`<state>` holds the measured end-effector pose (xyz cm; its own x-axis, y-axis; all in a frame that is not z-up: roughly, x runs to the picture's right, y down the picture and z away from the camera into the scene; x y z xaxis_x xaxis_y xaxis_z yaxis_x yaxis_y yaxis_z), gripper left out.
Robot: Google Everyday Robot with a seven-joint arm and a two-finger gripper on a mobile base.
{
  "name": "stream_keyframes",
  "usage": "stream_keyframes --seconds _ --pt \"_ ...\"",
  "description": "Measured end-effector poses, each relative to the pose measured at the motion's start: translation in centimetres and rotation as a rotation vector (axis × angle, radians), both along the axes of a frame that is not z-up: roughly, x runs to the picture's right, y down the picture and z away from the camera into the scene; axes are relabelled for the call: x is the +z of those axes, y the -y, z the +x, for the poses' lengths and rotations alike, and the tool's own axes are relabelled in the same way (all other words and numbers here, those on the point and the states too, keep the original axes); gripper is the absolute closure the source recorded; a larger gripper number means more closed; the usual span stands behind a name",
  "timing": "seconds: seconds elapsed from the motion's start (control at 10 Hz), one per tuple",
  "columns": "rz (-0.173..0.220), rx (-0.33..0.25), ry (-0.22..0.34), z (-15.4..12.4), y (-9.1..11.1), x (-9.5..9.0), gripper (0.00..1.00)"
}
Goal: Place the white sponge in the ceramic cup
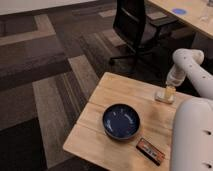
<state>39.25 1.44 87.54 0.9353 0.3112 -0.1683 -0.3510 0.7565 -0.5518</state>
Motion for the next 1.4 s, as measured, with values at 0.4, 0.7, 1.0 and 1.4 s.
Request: stream_keyframes --seconds 0.4,0.7,1.0,1.4 --pt "0.018 0.025 0.049 0.5 -1.6 0.6 0.35" --pt "0.014 0.027 0.062 0.6 -2.6 0.9 0.35" --pt "0.006 0.016 0.065 0.5 -3.1 1.1 0.50" --pt "0.020 -0.001 0.051 -0.2 1.1 -2.4 1.00"
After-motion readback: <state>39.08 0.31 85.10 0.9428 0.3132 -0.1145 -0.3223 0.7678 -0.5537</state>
